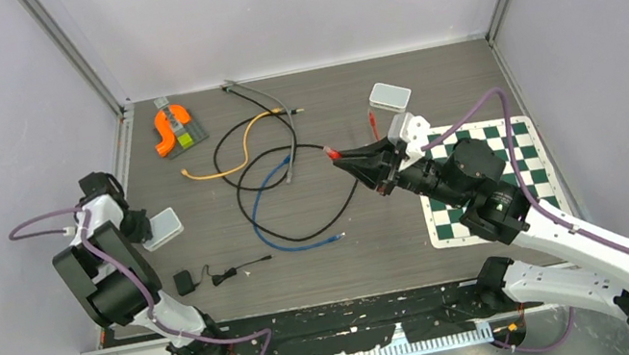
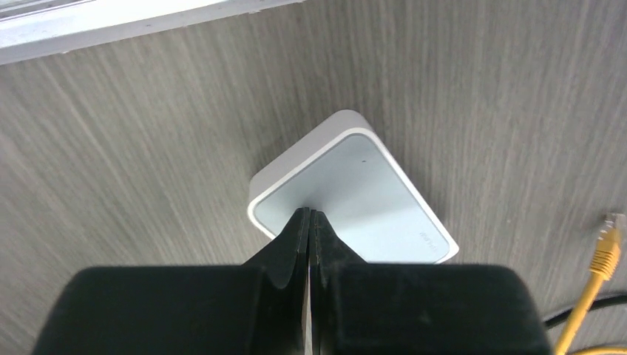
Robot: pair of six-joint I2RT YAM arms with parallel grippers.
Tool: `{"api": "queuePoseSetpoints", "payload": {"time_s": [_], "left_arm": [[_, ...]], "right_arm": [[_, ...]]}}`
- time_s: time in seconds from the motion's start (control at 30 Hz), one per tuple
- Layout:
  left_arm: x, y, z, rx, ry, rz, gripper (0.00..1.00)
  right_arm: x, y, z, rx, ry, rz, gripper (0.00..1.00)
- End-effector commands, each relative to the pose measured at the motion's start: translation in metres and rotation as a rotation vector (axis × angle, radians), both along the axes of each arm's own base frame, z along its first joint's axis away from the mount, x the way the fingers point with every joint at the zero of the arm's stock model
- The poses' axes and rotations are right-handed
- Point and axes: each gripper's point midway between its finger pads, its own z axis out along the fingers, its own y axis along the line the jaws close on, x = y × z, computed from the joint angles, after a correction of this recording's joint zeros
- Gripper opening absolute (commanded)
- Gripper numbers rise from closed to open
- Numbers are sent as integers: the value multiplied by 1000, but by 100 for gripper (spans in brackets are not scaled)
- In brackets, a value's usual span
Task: Insert the plug into the switch port
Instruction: Move the switch port to the center of the board.
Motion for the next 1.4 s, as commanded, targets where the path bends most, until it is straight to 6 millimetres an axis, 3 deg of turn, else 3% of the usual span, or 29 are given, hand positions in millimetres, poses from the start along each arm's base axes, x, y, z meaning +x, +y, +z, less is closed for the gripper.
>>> {"api": "queuePoseSetpoints", "payload": {"time_s": [0.0,0.17,0.23,0.43,0.67,0.83,1.03,1.2,1.23,1.37], "left_arm": [[-23,15,8,98,77,87,0],[-43,34,12,181,215,192,0],[-40,35,7,147,235,189,0],[-27,18,-12,12,233,164,0],[-18,12,-13,-22,191,142,0],[-19,-3,-13,-54,125,121,0],[-9,-24,4,-99,13,18,0],[-1,-5,48,57,-80,-63,0],[2,0,57,91,-94,-75,2],[15,13,68,128,-101,-100,46]], "right_arm": [[-5,-11,29,69,-56,-15,5],[-13,-13,31,81,-49,7,5],[-14,-15,33,76,-51,8,5],[-16,-21,35,75,-56,-6,5],[-19,-21,37,73,-56,5,5],[-16,-18,31,73,-39,6,5],[-14,-15,31,90,-36,8,5],[-15,-14,28,98,-27,15,5],[-15,-14,28,100,-25,16,5],[-17,-13,30,105,-23,25,5]]}}
